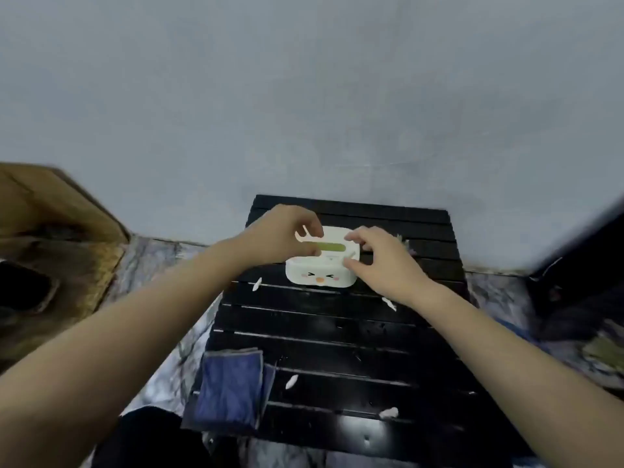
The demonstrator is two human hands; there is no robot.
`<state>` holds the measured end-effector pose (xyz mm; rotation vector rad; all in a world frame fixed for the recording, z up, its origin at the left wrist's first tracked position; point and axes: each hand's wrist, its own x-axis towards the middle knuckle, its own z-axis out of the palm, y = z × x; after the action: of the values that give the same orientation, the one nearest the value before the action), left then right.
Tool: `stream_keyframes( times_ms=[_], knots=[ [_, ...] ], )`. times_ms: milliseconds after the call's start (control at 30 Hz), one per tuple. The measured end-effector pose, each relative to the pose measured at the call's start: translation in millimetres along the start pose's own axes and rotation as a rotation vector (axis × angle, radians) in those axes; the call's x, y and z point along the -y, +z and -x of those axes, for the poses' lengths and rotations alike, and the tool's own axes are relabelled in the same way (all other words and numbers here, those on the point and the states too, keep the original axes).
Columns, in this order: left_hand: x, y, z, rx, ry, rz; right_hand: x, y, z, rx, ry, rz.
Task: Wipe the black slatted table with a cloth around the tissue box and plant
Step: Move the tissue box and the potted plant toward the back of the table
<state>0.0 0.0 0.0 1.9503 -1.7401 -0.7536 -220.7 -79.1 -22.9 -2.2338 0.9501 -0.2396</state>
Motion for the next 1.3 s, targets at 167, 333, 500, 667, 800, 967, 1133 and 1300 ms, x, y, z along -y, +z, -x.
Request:
stream_keyframes(
  times_ms=[167,333,500,667,800,967,1133,1300],
  knots=[
    [60.9,77.2,-4.8,-0.193,0.093,-0.135,-52.4,64.9,-2.5,-0.104,-0.015,-0.038],
    [107.7,128.3,-1.6,-0.389,0.069,-0.057,-86.5,105.8,-11.4,-0.188,-0.006,-0.119],
    [127.6,150.1,10.8,-0.462,0.016,0.140,-94.1,130.9,-14.8,-0.272,0.005,-0.262],
    [134.7,161.3,16.9,-0.471,0.017,0.315,-100.5,146.5,-19.7,-0.403,0.056,-0.395],
    [139.5,170.1,14.9,-0.496,0.024,0.310,-100.1,148.2,-20.8,-0.477,0.057,-0.404],
    [141.5,175.8,11.0,-0.552,0.038,0.298,-98.8,152.3,-21.4,-0.540,0.037,-0.457],
    [139.7,161.5,-11.5,-0.632,0.093,0.314,-96.8,142.5,-51.0,-0.593,-0.008,-0.470],
    [148.4,139.4,-60.6,-0.659,0.124,0.317,-95.2,131.7,-102.5,-0.651,-0.008,-0.463]
  ],
)
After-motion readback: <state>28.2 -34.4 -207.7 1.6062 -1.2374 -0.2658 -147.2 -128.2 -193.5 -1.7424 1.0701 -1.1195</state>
